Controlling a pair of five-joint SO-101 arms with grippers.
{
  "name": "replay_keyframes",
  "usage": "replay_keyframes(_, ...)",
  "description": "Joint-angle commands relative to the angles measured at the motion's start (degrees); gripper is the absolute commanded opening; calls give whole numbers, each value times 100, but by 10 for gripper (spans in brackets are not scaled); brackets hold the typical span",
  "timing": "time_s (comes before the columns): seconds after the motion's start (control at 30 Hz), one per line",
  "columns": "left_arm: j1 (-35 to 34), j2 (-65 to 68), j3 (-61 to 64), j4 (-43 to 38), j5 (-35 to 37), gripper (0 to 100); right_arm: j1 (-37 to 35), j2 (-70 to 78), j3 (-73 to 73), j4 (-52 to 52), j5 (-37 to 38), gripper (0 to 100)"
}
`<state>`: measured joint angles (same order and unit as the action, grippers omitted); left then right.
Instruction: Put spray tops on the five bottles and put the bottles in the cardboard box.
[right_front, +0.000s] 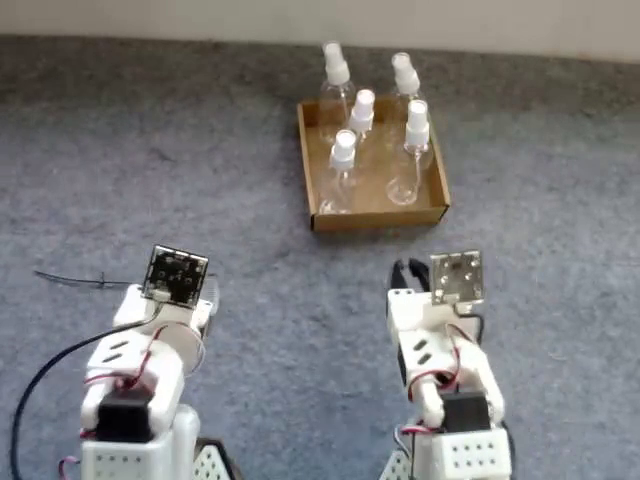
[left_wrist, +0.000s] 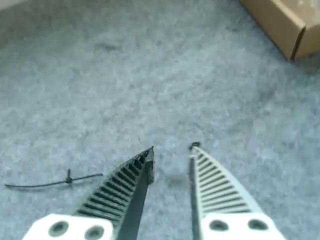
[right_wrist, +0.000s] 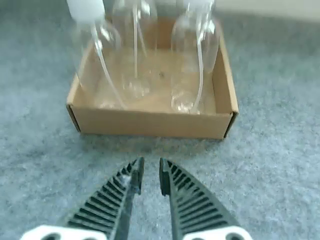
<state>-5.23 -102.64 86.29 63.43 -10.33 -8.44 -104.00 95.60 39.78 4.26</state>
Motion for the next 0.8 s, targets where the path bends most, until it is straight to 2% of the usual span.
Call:
replay_keyframes(0.0, -57, 66, 848, -360, -26, 55, -22, -57, 681, 110, 62, 20)
replay_keyframes(0.1, -48, 110, 1095, -360, -26, 101, -22, 13, 813, 163, 62, 20)
replay_keyframes(0.3, -48, 75, 1103, 642, -26, 112, -22, -40, 813, 927, 62, 20)
replay_keyframes(0.4, -40, 66, 1103, 1178, -18, 112, -22, -31, 813, 1938, 62, 20)
replay_keyframes(0.5, -40, 66, 1103, 1231, -18, 112, -22, -57, 813, 3240, 53, 20)
replay_keyframes(0.77, -40, 66, 1103, 1231, -18, 112, -31, -110, 813, 2993, 53, 20)
